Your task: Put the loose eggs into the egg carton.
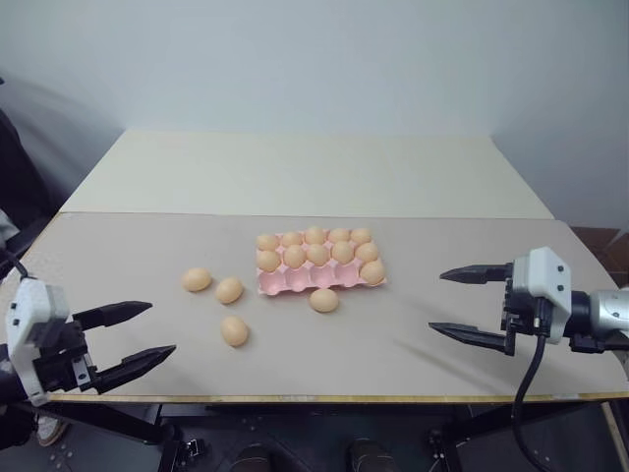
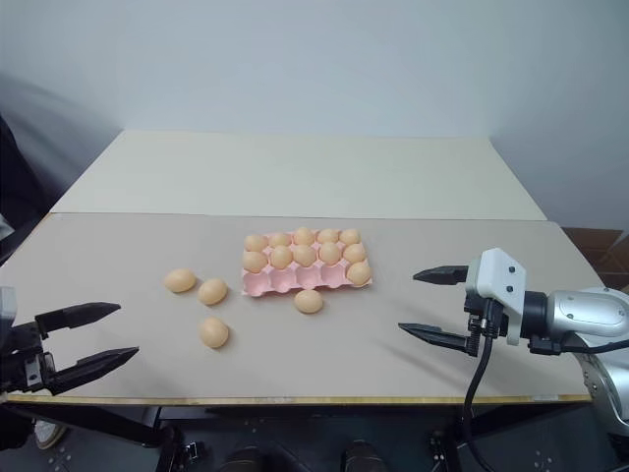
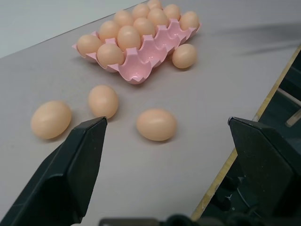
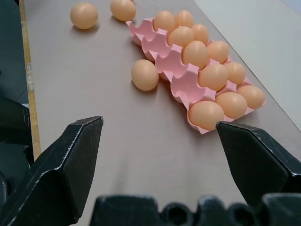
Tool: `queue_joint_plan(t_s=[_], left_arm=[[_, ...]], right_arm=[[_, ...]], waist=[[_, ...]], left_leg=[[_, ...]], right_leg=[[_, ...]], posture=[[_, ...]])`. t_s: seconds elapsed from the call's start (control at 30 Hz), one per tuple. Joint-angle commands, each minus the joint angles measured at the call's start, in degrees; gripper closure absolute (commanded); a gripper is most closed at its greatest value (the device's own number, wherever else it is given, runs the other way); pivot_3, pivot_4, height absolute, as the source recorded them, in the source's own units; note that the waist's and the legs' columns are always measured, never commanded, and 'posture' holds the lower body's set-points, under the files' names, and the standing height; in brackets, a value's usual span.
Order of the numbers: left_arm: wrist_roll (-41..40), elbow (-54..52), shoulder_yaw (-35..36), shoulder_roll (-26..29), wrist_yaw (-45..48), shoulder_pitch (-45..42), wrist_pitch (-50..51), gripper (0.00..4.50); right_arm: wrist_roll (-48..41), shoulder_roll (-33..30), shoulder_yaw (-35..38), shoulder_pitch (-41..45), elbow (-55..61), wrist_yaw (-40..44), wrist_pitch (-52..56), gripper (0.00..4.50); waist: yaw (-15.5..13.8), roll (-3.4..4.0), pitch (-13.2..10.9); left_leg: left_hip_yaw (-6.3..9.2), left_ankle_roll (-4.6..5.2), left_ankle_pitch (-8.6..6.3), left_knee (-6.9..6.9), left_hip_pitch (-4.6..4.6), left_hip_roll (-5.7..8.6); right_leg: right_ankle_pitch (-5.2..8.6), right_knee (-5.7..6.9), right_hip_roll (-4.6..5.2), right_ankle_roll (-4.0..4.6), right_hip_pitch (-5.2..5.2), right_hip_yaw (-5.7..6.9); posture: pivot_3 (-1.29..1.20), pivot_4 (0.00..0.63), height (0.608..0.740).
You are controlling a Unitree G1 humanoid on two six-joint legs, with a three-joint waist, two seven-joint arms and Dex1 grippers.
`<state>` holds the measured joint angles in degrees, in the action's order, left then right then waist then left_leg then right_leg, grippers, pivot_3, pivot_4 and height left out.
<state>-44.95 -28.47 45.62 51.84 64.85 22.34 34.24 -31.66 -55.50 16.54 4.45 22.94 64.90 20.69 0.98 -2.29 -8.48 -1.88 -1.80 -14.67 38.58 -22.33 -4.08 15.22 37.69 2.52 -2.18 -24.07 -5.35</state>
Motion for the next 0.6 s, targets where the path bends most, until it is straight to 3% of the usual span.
queue_joint_plan(t_s=[0.03, 0.37, 0.6], left_arm=[[-1.3, -1.1, 1.5, -0.2, -0.2, -0.6, -0.5, 0.02], [-0.8, -0.3, 0.5, 0.5, -1.3, -2.3, 0.2, 0.02], [-0.4, -0.9, 0.0, 0.0, 0.0, -2.5, -0.7, 0.02]], right_arm=[[-0.3, -0.4, 0.7, 1.0, 1.0, -0.1, -0.4, 0.00], [-0.3, 0.1, -0.3, 2.0, 1.0, -0.9, 0.1, 0.00], [2.5, -0.5, -6.5, 4.4, 3.4, -5.2, 4.6, 0.00]], waist=[[0.0, 0.00, 0.0], [0.0, 0.00, 0.0], [0.2, 0.00, 0.0]], left_leg=[[0.00, 0.00, 0.00, 0.00, 0.00, 0.00], [0.00, 0.00, 0.00, 0.00, 0.00, 0.00], [-0.01, 0.00, 0.00, 0.00, 0.00, 0.00]], right_leg=[[0.00, 0.00, 0.00, 0.00, 0.01, 0.00], [0.00, 0.00, 0.00, 0.00, 0.00, 0.00], [0.00, 0.01, 0.00, 0.00, -0.02, -0.02]], posture=[[0.00, 0.150, 0.740], [0.00, 0.150, 0.740], [0.00, 0.150, 0.740]])
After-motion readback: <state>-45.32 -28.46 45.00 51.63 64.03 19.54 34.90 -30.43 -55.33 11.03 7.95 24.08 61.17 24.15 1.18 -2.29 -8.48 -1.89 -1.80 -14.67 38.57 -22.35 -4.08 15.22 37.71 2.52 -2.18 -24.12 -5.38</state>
